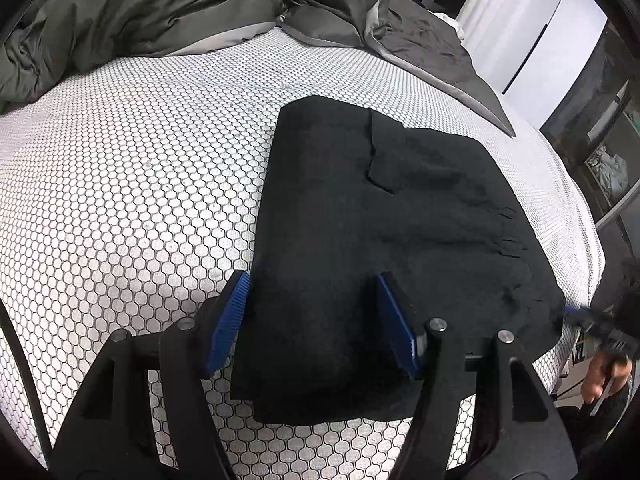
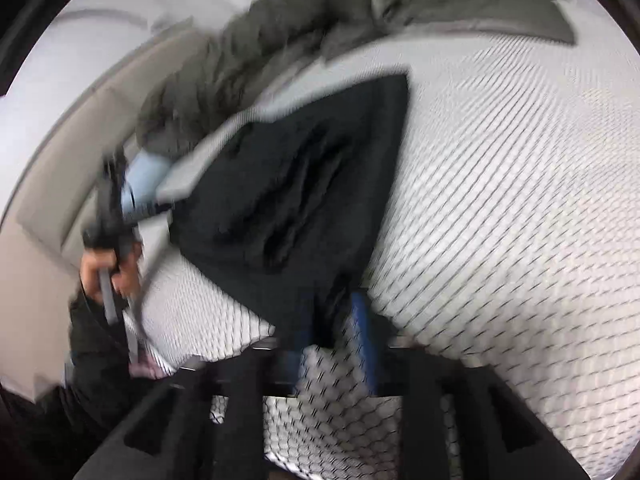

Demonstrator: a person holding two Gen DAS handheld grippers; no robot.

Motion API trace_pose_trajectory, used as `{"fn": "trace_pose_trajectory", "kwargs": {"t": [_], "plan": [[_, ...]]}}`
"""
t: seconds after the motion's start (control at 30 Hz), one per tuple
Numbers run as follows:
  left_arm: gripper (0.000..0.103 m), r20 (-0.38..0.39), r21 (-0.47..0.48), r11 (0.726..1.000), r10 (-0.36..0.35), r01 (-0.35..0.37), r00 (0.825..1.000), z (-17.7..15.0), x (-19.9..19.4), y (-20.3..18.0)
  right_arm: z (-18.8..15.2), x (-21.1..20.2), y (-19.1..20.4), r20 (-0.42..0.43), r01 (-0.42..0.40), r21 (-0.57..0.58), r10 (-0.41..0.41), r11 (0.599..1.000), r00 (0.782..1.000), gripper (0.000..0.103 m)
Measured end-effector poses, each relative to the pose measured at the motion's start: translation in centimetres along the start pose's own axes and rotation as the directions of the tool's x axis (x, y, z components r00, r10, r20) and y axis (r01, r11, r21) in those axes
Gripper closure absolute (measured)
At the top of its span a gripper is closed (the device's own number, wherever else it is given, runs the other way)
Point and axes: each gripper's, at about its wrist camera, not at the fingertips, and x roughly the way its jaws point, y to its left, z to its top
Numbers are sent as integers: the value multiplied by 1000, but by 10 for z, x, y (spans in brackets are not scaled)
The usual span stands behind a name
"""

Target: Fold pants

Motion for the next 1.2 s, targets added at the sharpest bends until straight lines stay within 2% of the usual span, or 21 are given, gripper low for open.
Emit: {"fn": "trace_pose_trajectory", "kwargs": {"t": [0.03,0.1,0.2,0.27,0.3,0.33,0.37,0.43,0.5,0.6,0.67,0.73,0.8,0.9,0.97,1.03,1.07,1.1,1.13,1.17,1.2], "plan": [[42,2,1,1000,0,0,1000,-1,4,-2,7,-6,-6,54,-10,38,8,999,998,44],[42,3,4,1000,10,-10,1000,-3,8,0,24,-4,-11,99,-32,92,23,995,995,44],[47,19,26,999,28,-29,999,-7,10,-6,40,23,-25,66,-24,146,14,989,998,44],[48,35,46,998,43,-45,998,-8,9,-10,56,53,-22,13,47,105,-49,993,999,56],[48,39,45,998,48,-50,998,-8,9,-10,62,64,-19,6,68,67,-69,995,998,77],[49,43,45,997,56,-58,997,-7,11,-11,65,71,-19,-7,61,50,-61,997,998,87],[49,46,43,997,61,-63,997,-5,12,-12,73,77,-16,-22,75,44,-74,996,997,88],[51,50,33,997,66,-67,997,2,18,-14,86,78,-16,17,104,24,-104,994,994,91],[52,55,16,997,70,-71,996,10,23,-14,104,82,-21,39,119,52,-121,992,992,90],[51,52,12,996,84,-85,995,14,27,-19,120,90,-37,21,143,96,-146,985,989,81],[51,57,13,996,85,-86,995,10,22,-19,118,84,-35,7,162,96,-164,982,986,69],[51,69,25,994,100,-102,993,5,14,-18,114,66,-25,40,238,49,-240,970,970,52],[49,83,28,993,108,-111,991,-2,7,-16,107,45,-16,102,258,-18,-255,966,962,49],[37,67,28,997,77,-79,995,-9,6,-16,98,31,-9,121,227,-19,-223,974,967,47],[27,35,8,997,82,-83,996,-11,14,-11,92,42,-3,74,215,-29,-212,976,974,42],[26,0,-30,997,76,-76,997,-12,22,-4,83,58,-7,-7,242,-59,-243,968,970,39],[30,1,-59,997,59,-59,998,-12,24,-1,82,69,-8,-34,255,-68,-257,965,966,41],[38,10,-68,997,40,-39,999,-12,23,-1,83,76,-8,-41,266,-74,-269,961,962,52],[53,14,-61,998,12,-11,1000,-11,24,-3,86,81,-7,-28,251,-75,-254,965,967,74],[54,17,-40,999,24,-23,1000,-8,25,-8,91,82,-6,-22,218,-58,-220,974,975,83],[55,28,-18,999,41,-41,999,-5,26,-12,96,83,-6,-15,212,-31,-213,977,977,85]]}}
